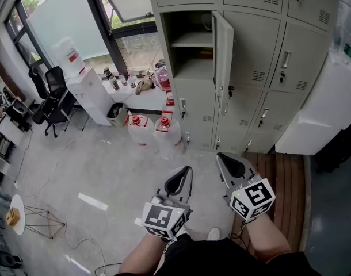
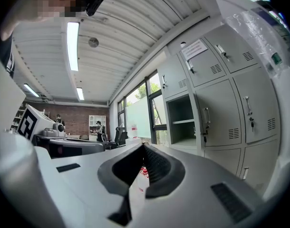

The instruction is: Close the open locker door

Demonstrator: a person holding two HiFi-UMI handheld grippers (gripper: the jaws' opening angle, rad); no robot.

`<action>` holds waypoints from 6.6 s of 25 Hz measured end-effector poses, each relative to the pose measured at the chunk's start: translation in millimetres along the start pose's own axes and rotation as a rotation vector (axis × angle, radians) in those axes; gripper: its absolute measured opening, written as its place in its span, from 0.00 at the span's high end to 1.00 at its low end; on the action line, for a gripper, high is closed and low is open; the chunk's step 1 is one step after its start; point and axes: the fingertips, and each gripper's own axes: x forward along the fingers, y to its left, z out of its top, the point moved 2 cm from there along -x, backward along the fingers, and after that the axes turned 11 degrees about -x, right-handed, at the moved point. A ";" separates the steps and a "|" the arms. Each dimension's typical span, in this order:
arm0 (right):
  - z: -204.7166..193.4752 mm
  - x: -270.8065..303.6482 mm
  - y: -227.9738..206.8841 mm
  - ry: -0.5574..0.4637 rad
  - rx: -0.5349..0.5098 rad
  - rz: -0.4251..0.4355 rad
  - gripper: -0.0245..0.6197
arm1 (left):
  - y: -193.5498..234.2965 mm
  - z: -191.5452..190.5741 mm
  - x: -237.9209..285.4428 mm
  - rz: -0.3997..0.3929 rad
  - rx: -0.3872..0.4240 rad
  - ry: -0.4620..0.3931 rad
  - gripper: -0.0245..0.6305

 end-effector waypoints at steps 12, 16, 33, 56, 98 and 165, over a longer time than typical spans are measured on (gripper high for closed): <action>-0.2 39.2 16.6 0.018 0.016 -0.022 0.88 | 44.5 10.6 -3.9 -0.015 0.002 0.008 0.93; 0.1 55.0 22.2 0.023 0.016 -0.035 0.88 | 59.5 15.0 -3.1 -0.036 0.007 0.014 0.93; 0.0 130.4 56.5 0.028 0.022 -0.106 0.88 | 141.5 33.2 -7.1 -0.114 0.020 0.031 0.93; 3.7 182.1 -7.5 0.029 0.008 -0.147 0.88 | 172.7 45.4 59.4 -0.133 0.003 0.028 0.93; 8.9 181.1 -232.5 0.018 0.011 -0.347 0.59 | 135.3 42.3 227.8 -0.250 -0.010 0.050 0.93; 26.9 388.0 -153.0 -0.017 -0.098 -0.014 0.69 | 220.4 90.4 202.8 0.209 0.040 -0.100 0.93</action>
